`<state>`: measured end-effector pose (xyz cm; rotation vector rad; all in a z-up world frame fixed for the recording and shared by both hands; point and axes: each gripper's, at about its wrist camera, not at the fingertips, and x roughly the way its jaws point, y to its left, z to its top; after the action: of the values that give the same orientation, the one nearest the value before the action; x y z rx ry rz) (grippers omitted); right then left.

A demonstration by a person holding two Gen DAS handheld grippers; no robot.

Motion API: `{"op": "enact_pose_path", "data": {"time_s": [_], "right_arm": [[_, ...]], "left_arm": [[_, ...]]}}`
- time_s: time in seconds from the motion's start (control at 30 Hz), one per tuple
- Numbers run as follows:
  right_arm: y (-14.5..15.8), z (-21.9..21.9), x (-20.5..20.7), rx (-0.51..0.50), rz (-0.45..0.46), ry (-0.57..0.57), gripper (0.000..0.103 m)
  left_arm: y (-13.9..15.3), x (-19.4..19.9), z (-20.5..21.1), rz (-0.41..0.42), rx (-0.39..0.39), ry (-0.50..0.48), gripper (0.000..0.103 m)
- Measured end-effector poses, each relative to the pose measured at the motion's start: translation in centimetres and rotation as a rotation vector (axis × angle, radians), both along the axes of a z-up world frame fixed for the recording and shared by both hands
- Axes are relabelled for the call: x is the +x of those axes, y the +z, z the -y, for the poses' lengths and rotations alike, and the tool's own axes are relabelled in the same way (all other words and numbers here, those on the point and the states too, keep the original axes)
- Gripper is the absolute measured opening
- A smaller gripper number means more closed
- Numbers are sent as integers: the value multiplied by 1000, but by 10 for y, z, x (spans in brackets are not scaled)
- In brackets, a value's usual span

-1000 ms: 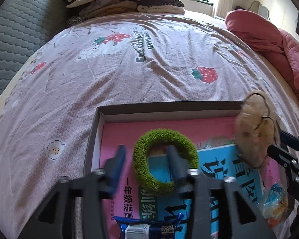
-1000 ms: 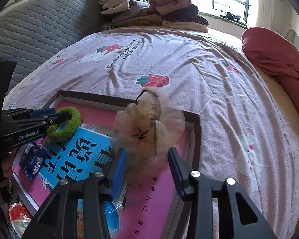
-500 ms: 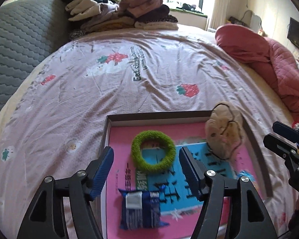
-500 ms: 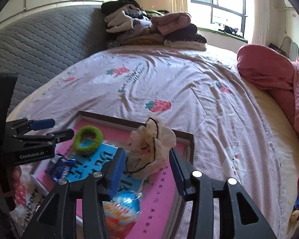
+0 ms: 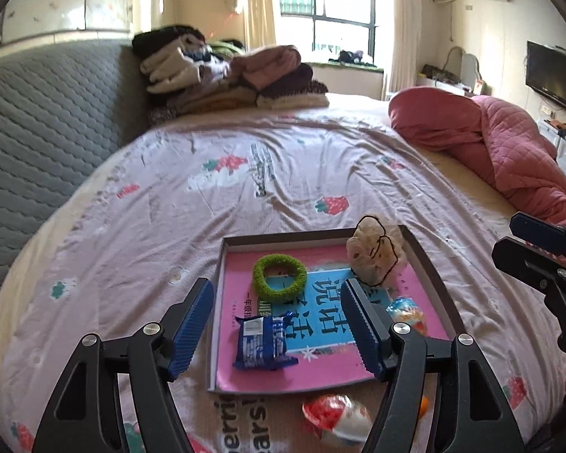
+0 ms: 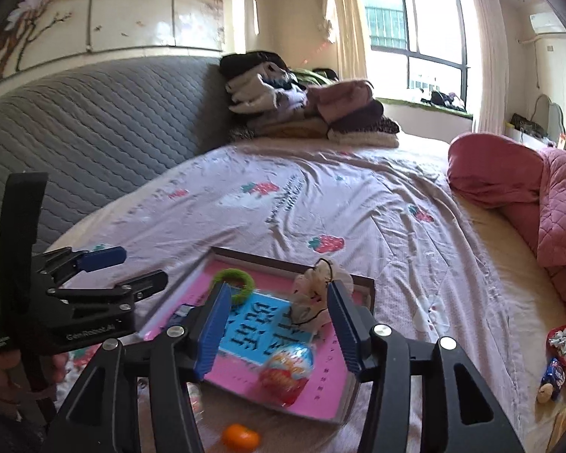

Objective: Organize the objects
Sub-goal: 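Open the left tool over the tray while the right tool releases the scrunchie, then lift both tools up from the tray and back toward the oranges and walnut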

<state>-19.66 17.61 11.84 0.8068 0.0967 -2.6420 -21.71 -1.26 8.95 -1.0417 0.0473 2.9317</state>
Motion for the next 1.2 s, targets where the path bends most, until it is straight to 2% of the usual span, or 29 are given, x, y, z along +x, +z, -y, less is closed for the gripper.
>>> {"op": "enact_pose_path", "data": {"time_s": [0.23,0.43,0.5,0.8,1.2], "right_arm": [[10,-3,46,2,-65,10,53],[9,-14,74,-18,-85,13,54],[8,-16,80,-22,-92,8,55],[-6,-20,95,-15,-82,12,56],[-25,-18,98,13,-34,21,56]], "left_arm": [[12,42,-5,-41,6,-11,71],[11,63,-14,-68,-26,-14,72],[10,70,-16,-69,-12,-25,72],[-4,100,-30,-77,-33,-59,72],[-34,116,-35,-13,-34,-84,72]]}}
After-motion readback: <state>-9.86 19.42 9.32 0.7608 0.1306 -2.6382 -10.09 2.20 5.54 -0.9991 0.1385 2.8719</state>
